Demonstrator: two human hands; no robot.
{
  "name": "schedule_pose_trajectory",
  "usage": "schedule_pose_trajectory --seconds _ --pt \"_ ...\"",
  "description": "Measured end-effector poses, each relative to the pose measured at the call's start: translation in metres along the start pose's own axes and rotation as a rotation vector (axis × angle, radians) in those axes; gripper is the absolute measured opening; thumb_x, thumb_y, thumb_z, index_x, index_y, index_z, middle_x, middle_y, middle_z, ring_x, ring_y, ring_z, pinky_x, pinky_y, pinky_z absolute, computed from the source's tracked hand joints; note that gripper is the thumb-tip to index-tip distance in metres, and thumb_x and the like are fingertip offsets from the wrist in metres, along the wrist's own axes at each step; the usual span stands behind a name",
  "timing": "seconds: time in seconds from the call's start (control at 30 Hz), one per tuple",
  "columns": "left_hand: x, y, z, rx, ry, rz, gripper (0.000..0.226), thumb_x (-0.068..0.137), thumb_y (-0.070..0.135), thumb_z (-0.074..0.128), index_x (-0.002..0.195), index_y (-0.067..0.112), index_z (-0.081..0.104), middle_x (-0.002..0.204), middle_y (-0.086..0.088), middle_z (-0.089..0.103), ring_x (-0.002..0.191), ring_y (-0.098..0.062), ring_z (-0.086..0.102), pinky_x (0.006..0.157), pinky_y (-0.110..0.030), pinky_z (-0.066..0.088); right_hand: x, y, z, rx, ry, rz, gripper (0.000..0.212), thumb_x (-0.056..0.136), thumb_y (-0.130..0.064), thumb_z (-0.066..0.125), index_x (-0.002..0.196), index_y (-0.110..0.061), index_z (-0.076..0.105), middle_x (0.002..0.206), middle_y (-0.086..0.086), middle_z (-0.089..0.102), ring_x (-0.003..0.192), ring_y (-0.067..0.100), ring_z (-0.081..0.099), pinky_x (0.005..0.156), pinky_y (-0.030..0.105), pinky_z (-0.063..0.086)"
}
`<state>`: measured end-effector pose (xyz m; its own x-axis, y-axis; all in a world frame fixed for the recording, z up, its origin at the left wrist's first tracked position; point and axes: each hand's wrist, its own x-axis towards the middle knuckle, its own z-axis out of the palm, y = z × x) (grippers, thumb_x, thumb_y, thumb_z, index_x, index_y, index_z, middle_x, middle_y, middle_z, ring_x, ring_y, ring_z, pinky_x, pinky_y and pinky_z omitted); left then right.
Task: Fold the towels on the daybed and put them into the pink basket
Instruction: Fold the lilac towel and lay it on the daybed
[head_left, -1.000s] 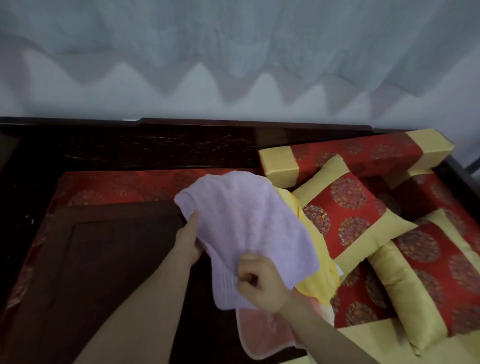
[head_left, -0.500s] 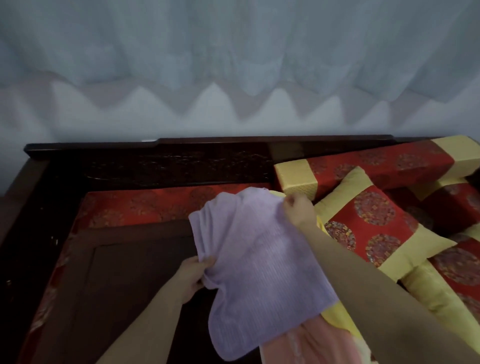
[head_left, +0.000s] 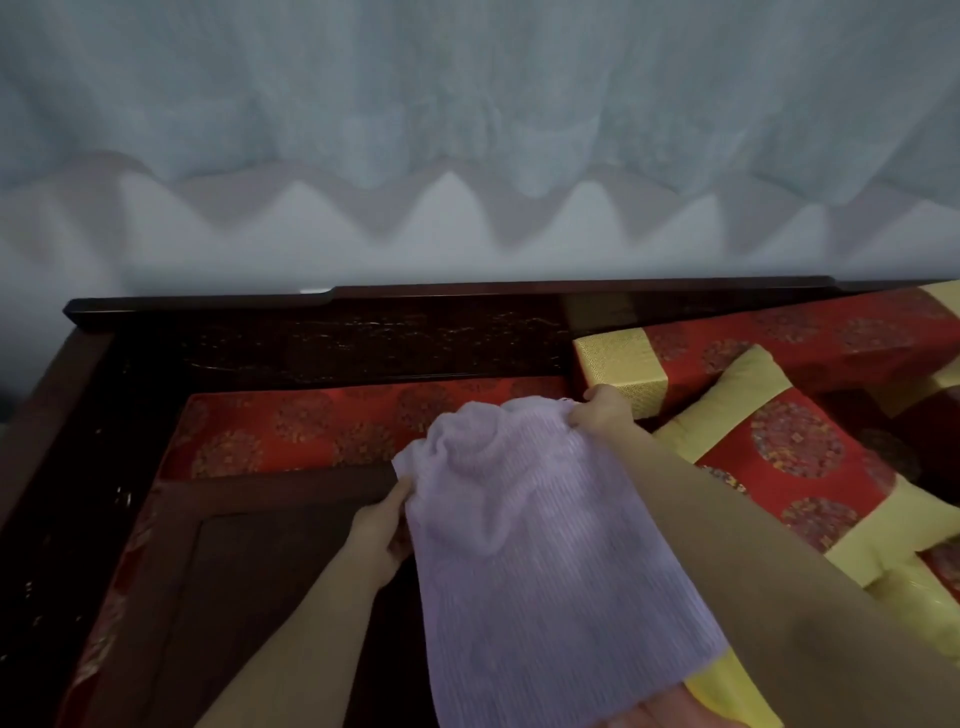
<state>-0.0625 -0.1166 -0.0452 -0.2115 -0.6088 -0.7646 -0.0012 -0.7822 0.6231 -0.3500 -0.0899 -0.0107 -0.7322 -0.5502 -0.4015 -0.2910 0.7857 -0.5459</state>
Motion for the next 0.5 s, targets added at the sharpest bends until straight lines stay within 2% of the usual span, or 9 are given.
schedule_pose_trajectory --seconds 0.1,0.13,0.2,0.23,0.3,0.33,0.43,0.5 --pt "-0.019 0.020 0.008 0.094 -0.031 -0.017 0.035 0.083 0.037 0.068 0.097 0.006 0.069 0.096 -0.016 0.069 0.088 -0.028 0.062 0.071 -0.033 0.051 -0.010 -0.009 -0.023 0.087 -0.141 0.102 0.041 0.077 -0.009 0.070 0.114 0.003 0.057 0.101 0.013 0.063 0.094 0.028 0.060 0.080 0.034 0.052" --pt "-0.026 0.030 0.009 0.126 -0.041 0.021 0.029 0.085 0.034 0.066 0.096 0.008 0.070 0.097 -0.015 0.069 0.088 -0.028 0.062 0.074 -0.033 0.051 -0.017 -0.013 -0.032 0.096 -0.132 0.055 0.032 0.078 -0.010 0.071 0.106 0.000 0.062 0.089 0.009 0.062 0.086 0.025 0.060 0.074 0.031 0.051" --pt "-0.044 0.055 0.005 0.120 -0.090 0.140 0.026 0.088 0.029 0.062 0.107 0.013 0.069 0.110 -0.013 0.069 0.099 -0.028 0.063 0.086 -0.037 0.051 -0.033 -0.025 -0.053 0.174 -0.021 -0.121 0.005 0.079 -0.015 0.070 0.080 -0.012 0.068 0.068 0.001 0.058 0.073 0.019 0.057 0.060 0.022 0.046" --pt "-0.052 0.070 0.000 0.108 -0.128 0.205 0.028 0.090 0.027 0.060 0.114 0.013 0.066 0.115 -0.011 0.067 0.106 -0.027 0.061 0.093 -0.041 0.049 -0.041 -0.031 -0.064 0.273 0.031 -0.212 0.012 0.078 -0.015 0.069 0.067 -0.017 0.065 0.061 -0.003 0.055 0.066 0.014 0.053 0.053 0.021 0.041" --pt "-0.076 0.100 -0.017 0.095 -0.189 0.319 0.031 0.094 0.023 0.053 0.120 0.011 0.061 0.119 -0.009 0.065 0.111 -0.025 0.060 0.100 -0.043 0.046 -0.064 -0.046 -0.089 0.514 0.100 -0.338 0.025 0.074 -0.009 0.066 0.053 -0.020 0.059 0.051 -0.008 0.051 0.057 0.007 0.045 0.053 0.021 0.034" --pt "-0.090 0.117 -0.027 0.060 -0.203 0.363 0.029 0.095 0.021 0.051 0.118 0.009 0.061 0.117 -0.009 0.065 0.109 -0.023 0.061 0.099 -0.041 0.047 -0.080 -0.055 -0.104 0.625 0.110 -0.367 0.025 0.071 -0.008 0.065 0.051 -0.019 0.056 0.048 -0.011 0.049 0.054 0.005 0.042 0.054 0.023 0.032" --pt "-0.125 0.158 -0.053 -0.093 -0.266 0.457 0.021 0.093 0.015 0.048 0.089 0.015 0.068 0.097 -0.004 0.066 0.086 -0.014 0.066 0.079 -0.029 0.057 -0.114 -0.077 -0.136 0.862 0.023 -0.370 0.017 0.056 -0.007 0.061 0.053 -0.018 0.048 0.048 -0.007 0.042 0.054 0.010 0.038 0.050 0.023 0.028" --pt "-0.149 0.178 -0.068 -0.119 -0.315 0.518 0.013 0.088 0.017 0.051 0.092 0.017 0.064 0.101 -0.003 0.065 0.089 -0.013 0.064 0.077 -0.025 0.057 -0.141 -0.091 -0.149 0.897 -0.057 -0.395 0.021 0.055 -0.002 0.058 0.052 -0.018 0.046 0.049 -0.004 0.040 0.055 0.013 0.038 0.052 0.024 0.029"
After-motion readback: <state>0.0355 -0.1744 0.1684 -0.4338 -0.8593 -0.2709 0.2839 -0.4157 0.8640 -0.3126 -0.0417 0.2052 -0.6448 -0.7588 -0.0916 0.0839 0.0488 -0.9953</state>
